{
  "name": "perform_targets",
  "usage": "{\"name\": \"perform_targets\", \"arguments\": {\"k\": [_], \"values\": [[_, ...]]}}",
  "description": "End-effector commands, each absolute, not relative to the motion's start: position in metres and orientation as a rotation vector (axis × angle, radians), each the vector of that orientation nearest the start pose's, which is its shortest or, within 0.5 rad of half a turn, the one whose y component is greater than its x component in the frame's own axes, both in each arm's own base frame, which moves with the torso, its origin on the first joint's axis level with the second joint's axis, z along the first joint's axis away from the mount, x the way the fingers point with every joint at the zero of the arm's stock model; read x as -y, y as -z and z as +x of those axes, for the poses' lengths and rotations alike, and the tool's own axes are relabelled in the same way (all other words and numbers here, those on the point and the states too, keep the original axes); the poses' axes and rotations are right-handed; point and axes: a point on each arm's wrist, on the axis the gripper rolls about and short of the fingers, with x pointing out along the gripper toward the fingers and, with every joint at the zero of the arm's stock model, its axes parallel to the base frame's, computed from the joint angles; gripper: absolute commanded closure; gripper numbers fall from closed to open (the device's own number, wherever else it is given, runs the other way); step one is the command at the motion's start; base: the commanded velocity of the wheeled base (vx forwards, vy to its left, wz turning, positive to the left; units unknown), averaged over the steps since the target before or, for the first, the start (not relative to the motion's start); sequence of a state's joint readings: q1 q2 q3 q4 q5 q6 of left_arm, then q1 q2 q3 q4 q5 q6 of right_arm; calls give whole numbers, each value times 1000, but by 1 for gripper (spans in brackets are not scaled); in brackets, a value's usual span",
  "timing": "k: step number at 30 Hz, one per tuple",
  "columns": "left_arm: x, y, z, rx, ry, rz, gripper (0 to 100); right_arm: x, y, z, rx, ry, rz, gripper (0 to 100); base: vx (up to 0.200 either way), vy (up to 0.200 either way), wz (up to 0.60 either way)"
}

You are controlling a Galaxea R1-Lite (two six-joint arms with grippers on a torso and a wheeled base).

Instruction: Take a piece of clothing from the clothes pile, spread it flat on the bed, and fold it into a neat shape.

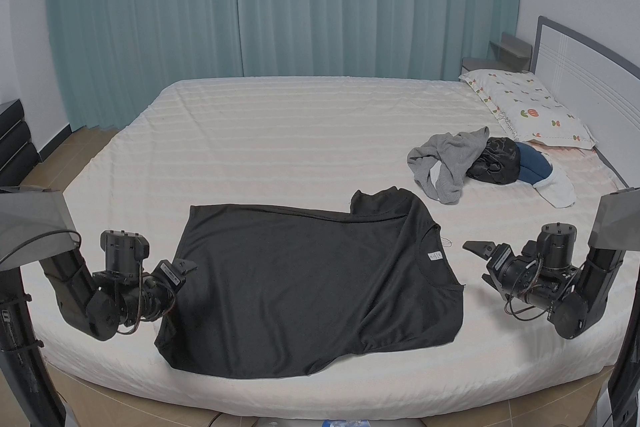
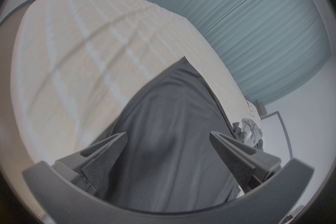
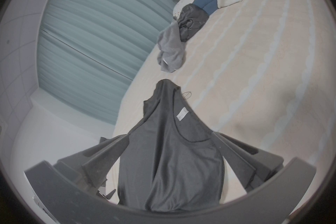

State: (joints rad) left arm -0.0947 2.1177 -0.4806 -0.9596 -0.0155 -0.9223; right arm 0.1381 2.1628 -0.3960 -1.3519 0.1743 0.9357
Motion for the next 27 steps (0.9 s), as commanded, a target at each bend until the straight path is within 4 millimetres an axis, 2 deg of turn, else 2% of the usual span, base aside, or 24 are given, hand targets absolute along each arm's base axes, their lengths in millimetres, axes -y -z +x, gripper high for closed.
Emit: {"name": "perform_targets", "arguments": {"k": [1, 2, 10, 22, 27], "values": [[49, -26, 260, -700, -126, -915, 0, -45, -7, 263, -609, -92, 948, 0, 0, 0, 0], [49, -24, 256, -710, -128, -923, 0, -47, -1, 259, -628, -93, 945, 0, 0, 0, 0], [45, -17, 244, -784, -80, -956, 0, -45, 2, 260, -626, -94, 947, 0, 0, 0, 0], [43, -16, 242, -795, -86, -960, 0, -46, 2, 259, -632, -94, 947, 0, -200, 0, 0], [41, -16, 241, -781, -102, -945, 0, -46, 2, 259, -633, -95, 948, 0, 0, 0, 0]]}}
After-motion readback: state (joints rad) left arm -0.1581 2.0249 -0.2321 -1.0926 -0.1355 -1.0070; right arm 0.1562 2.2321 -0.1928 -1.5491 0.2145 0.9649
